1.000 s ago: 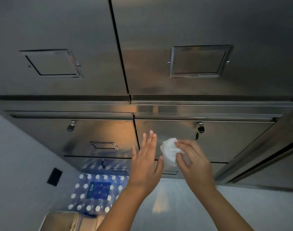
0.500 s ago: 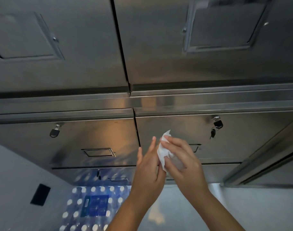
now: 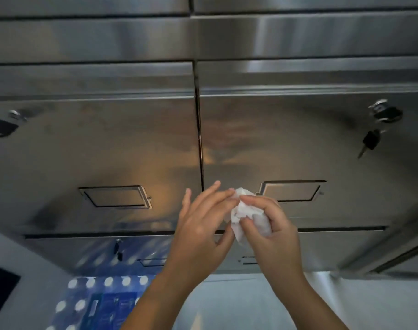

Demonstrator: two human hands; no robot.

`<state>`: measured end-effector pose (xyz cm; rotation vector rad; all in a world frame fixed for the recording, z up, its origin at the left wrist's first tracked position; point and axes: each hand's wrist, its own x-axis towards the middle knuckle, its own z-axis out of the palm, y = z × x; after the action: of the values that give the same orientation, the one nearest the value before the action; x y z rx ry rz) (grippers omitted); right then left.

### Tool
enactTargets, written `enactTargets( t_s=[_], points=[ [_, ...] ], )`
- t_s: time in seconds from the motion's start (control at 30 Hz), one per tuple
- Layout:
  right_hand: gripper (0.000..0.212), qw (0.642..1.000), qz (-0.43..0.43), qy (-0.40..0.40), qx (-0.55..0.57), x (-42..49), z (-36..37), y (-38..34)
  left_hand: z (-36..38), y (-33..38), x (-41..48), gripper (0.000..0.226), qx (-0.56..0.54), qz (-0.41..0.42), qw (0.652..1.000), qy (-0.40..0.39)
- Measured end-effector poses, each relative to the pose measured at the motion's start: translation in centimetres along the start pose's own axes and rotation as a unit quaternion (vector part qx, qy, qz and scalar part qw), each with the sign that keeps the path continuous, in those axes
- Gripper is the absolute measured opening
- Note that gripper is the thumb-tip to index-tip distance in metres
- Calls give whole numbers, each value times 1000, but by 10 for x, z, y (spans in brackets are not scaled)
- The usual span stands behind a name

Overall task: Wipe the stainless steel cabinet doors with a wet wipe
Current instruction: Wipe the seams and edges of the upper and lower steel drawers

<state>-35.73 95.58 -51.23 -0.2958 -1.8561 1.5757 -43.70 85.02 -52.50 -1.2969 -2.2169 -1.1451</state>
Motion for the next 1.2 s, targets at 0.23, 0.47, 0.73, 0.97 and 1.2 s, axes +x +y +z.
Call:
enactTargets(
  t_s=[0.23, 0.47, 0.73, 0.97, 1.2],
  points=[
    [29, 969, -172, 33, -176, -13, -7, 109, 53, -71, -54, 32, 90, 6, 995, 52],
    [28, 879, -343, 30, -329, -17, -14, 229, 132, -132, -100, 42, 161, 34, 980, 108],
    [27, 819, -404, 49, -404, -10, 4, 308, 184, -177, -130, 61, 246, -19, 964, 98],
    [18, 808, -452, 64, -373, -4, 26, 307, 189, -193, -134, 73, 269, -23, 959, 87],
    [13, 736, -472, 131, -467, -7, 36, 316, 188, -197, -133, 72, 249, -8, 963, 101]
  ],
)
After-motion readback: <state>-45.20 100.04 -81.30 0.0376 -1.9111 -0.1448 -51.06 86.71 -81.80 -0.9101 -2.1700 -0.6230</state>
